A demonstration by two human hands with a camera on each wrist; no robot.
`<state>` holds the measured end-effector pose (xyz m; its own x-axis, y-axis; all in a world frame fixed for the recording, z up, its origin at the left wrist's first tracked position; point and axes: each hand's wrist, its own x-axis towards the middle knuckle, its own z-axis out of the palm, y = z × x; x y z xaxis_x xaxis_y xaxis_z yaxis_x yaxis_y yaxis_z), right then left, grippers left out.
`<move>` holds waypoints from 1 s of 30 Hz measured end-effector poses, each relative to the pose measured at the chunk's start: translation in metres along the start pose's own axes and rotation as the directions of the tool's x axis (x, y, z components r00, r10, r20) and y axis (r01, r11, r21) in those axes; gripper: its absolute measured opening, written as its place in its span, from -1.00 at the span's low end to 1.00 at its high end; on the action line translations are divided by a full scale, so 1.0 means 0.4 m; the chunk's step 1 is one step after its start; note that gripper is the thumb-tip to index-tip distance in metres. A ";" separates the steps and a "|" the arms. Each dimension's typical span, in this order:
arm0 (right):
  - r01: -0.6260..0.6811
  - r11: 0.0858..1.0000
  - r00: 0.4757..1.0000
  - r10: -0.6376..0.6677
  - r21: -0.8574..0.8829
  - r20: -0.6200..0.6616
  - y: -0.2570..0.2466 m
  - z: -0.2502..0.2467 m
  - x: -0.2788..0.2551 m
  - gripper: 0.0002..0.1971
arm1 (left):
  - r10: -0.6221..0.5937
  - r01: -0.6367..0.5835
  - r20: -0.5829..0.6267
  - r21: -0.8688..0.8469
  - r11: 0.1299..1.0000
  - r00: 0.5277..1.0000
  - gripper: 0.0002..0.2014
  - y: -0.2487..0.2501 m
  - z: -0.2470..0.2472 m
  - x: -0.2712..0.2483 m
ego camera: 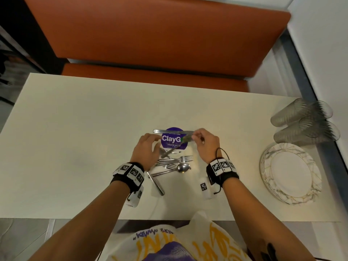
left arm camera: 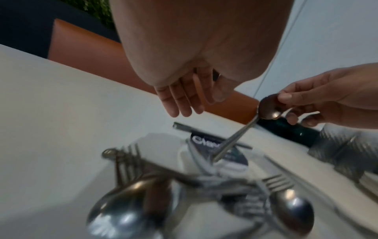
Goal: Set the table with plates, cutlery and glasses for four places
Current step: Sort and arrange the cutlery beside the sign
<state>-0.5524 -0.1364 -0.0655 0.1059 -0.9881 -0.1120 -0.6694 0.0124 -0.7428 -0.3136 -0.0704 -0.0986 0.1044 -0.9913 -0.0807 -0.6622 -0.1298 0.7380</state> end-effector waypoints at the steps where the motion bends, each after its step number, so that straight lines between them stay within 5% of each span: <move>1: 0.057 0.998 0.998 -0.056 0.015 -0.016 -0.029 -0.008 0.006 -0.96 | 0.020 -0.020 -0.003 -0.052 0.998 1.000 -0.72 0.024 -0.009 0.004; 8: 0.308 0.942 0.950 -0.297 0.136 -0.093 -0.216 0.013 0.050 -0.90 | -0.045 0.081 0.087 -0.481 0.873 0.995 -0.77 0.145 -0.037 0.019; 12: 0.240 0.958 0.969 -0.228 0.155 -0.094 -0.212 0.077 0.054 -0.88 | -0.235 0.223 0.050 -0.542 0.810 0.971 -0.72 0.079 -0.032 -0.007; 16: 0.086 0.995 0.983 -0.092 0.041 0.156 -0.145 0.174 0.041 -0.91 | -0.435 0.396 0.092 -0.611 0.685 0.896 -0.66 -0.007 -0.064 -0.052; 20: 0.115 0.978 0.934 -0.046 -0.174 0.355 -0.090 0.249 0.039 -0.83 | -0.497 0.447 0.054 -0.531 0.720 0.866 -0.68 -0.059 -0.093 -0.101; 24: 0.248 0.868 0.879 -0.016 -0.430 0.476 -0.089 0.291 0.038 -0.80 | -0.518 0.460 0.030 -0.509 0.728 0.855 -0.73 -0.098 -0.115 -0.129; 30: 0.166 0.966 0.893 -0.061 -0.198 0.446 -0.097 0.259 0.044 -0.92 | -0.493 0.449 0.056 -0.511 0.733 0.868 -0.71 -0.107 -0.119 -0.119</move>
<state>-0.4485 -0.1383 -0.1070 0.4639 -0.8143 -0.3489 -0.7750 -0.1822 -0.6051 -0.2549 -0.0165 -0.0942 0.3759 -0.7978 -0.4714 -0.0593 -0.5284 0.8469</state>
